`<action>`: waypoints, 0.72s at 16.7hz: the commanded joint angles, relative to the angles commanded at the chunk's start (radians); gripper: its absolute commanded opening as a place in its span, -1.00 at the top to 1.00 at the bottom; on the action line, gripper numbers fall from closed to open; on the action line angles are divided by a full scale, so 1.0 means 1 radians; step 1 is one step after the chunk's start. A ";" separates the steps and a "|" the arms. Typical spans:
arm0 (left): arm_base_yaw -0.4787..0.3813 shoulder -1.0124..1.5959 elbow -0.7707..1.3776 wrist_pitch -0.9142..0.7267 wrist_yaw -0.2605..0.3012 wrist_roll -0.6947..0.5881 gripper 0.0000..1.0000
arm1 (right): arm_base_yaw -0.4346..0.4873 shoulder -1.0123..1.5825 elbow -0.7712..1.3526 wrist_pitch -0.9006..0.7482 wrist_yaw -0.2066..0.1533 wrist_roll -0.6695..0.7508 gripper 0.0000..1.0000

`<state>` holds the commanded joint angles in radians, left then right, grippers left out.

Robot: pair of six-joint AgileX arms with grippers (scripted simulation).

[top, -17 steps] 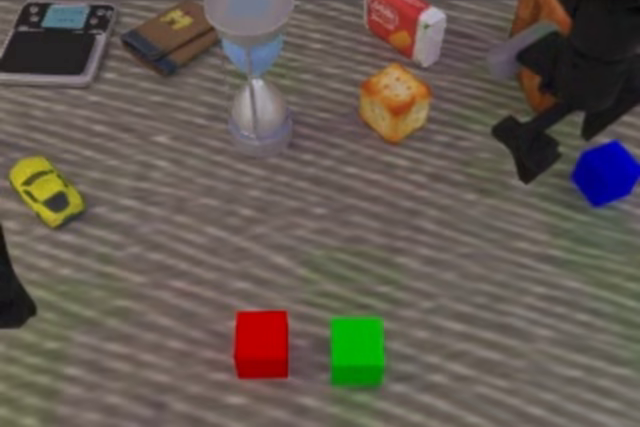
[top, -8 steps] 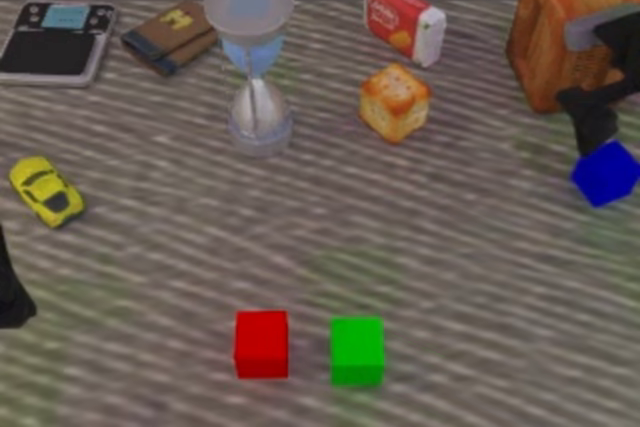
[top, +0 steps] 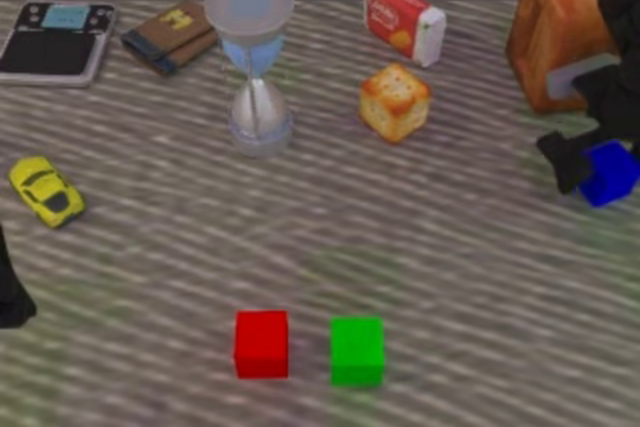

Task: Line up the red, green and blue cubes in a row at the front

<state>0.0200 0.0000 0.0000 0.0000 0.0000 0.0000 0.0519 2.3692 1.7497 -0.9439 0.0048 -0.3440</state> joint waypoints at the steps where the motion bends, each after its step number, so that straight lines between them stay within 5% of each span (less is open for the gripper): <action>1: 0.000 0.000 0.000 0.000 0.000 0.000 -1.00 | 0.000 0.012 -0.017 0.026 0.000 0.000 -1.00; 6: 0.000 0.000 0.000 0.000 0.000 0.000 -1.00 | 0.000 0.023 -0.031 0.047 0.000 0.000 -1.00; 12: 0.000 0.000 0.000 0.000 0.000 0.000 -1.00 | 0.000 0.023 -0.031 0.047 0.000 0.000 -0.10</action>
<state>0.0200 0.0000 0.0000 0.0000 0.0000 0.0000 0.0521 2.3921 1.7185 -0.8972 0.0051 -0.3440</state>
